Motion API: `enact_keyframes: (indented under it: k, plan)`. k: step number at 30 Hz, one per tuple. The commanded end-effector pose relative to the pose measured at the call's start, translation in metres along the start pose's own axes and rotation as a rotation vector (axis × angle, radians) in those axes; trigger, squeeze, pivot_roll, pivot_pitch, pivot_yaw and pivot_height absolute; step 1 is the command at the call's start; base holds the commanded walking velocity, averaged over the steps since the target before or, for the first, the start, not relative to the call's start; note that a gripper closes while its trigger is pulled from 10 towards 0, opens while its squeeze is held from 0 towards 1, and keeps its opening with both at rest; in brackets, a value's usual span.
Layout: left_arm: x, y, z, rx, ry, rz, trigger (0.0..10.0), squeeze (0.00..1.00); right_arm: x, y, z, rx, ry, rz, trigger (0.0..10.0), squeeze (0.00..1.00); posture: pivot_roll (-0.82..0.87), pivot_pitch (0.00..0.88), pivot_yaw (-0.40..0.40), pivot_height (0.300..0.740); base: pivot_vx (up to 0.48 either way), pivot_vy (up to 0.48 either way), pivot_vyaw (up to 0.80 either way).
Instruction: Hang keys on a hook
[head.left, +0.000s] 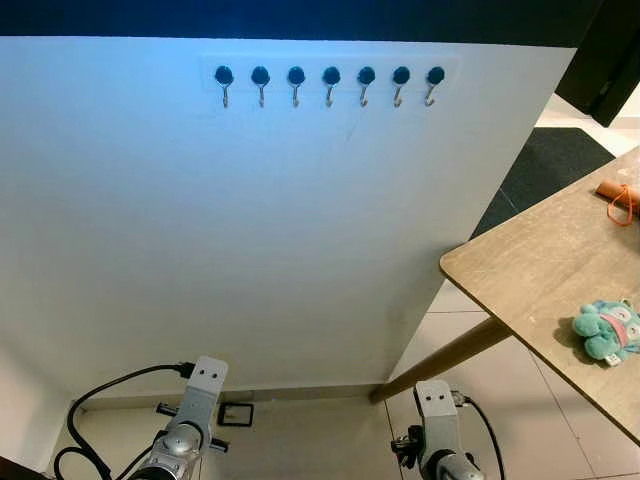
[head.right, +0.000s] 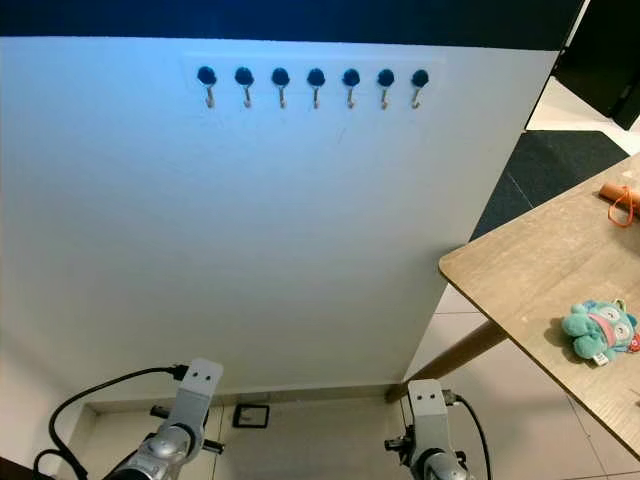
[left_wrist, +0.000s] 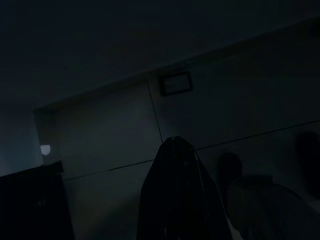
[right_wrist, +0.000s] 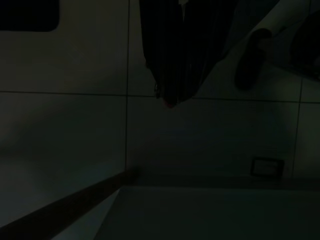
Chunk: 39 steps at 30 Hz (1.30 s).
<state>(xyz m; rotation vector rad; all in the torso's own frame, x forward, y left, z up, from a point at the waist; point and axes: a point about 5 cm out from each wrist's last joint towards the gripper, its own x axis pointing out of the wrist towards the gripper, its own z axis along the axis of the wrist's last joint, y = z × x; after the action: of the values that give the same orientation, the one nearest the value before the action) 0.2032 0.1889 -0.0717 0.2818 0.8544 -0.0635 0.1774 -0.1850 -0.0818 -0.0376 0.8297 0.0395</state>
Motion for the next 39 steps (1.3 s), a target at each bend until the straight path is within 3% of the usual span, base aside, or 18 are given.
enact_keyframes:
  k: [1,5,12,20,29,33,39]
  plan:
    - [0.000,0.002,-0.002,0.012,0.014,0.002,10.0,0.00,0.001,-0.005,0.009,0.008,-0.040,-0.021,10.0,0.00,0.07,0.000,-0.039,0.740,0.000,0.000,0.00]
    - [0.000,0.003,-0.001,0.013,0.014,0.002,10.0,0.00,0.002,-0.006,0.014,0.013,-0.067,-0.027,10.0,0.00,0.07,0.000,-0.041,0.740,0.000,0.000,0.00]
    - [-0.001,0.010,-0.003,0.041,0.006,-0.001,10.0,0.00,0.007,-0.008,0.046,0.039,-0.208,-0.050,10.0,0.00,0.06,0.000,-0.011,0.740,0.000,0.000,0.00]
    - [0.002,0.007,0.019,0.001,-0.095,0.008,10.0,0.00,0.003,-0.010,0.092,0.013,-0.473,-0.083,10.0,0.00,0.07,0.001,-0.024,0.740,0.000,0.000,0.00]
    - [0.003,-0.001,0.033,0.005,-0.163,-0.019,10.0,0.00,0.001,-0.008,0.116,-0.010,-0.583,-0.076,10.0,0.00,0.07,0.008,-0.024,0.740,0.000,0.000,0.00]
    - [0.002,-0.004,0.053,0.031,-0.273,-0.047,10.0,0.00,-0.004,-0.007,0.135,-0.039,-0.690,-0.085,10.0,0.00,0.07,0.018,-0.025,0.740,0.000,0.000,0.00]
    - [0.000,-0.001,0.074,0.007,-0.380,-0.055,10.0,0.00,-0.013,-0.009,0.162,-0.054,-0.832,-0.098,10.0,0.00,0.07,0.026,-0.020,0.740,0.000,0.000,0.00]
